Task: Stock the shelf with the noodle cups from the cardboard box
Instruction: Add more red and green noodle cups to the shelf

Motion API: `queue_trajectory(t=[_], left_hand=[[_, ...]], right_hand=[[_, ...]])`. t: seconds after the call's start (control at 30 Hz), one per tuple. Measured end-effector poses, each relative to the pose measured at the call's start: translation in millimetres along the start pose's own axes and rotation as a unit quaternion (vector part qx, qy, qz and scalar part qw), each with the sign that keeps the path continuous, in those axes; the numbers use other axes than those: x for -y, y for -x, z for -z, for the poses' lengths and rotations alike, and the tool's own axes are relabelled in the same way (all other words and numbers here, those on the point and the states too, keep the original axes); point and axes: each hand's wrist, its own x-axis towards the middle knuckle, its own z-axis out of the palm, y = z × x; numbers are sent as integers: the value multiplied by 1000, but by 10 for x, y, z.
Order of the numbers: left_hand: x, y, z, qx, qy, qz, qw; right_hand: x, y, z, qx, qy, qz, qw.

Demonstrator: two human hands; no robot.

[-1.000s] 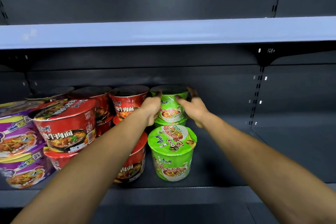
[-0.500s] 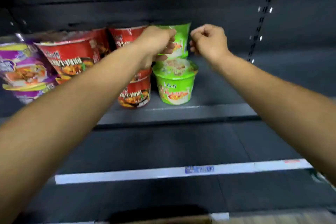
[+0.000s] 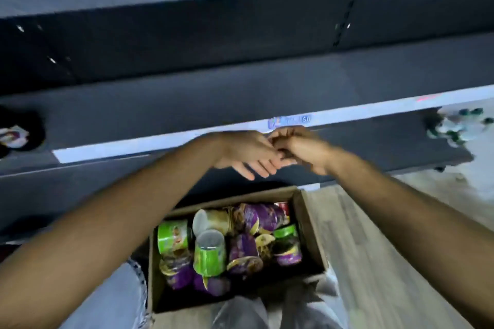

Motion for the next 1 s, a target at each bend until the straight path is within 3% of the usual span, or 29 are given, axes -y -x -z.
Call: queue_trajectory(t=[0.1, 0.2, 0.37, 0.5, 0.63, 0.87, 1.0], left_hand=[[795, -489, -271, -16, 22, 74, 997], [1674, -927, -436, -59, -36, 113, 991], [3001, -1446, -671, -110, -50, 231, 965], [3709, -1773, -813, -183, 28, 320, 929], [4098, -1989, -840, -211, 100, 365, 901], [4270, -2046, -1013, -145, 286, 377, 869], [4195, -1937, -975, -138, 342, 384, 846]], right_hand=[[-849, -323, -353, 0, -36, -100, 994], [-1612, -592, -709, 21, -61, -179, 982], [-2693, -1024, -1311, 32, -83, -268, 959], [-3233, -1422, -1748, 30, -79, -310, 947], [-3579, -1747, -2073, 20, -116, -360, 926], [-3807, -1781, -2285, 66, -166, -440, 880], [-3676, -1672, -2233, 38, -219, -438, 871]])
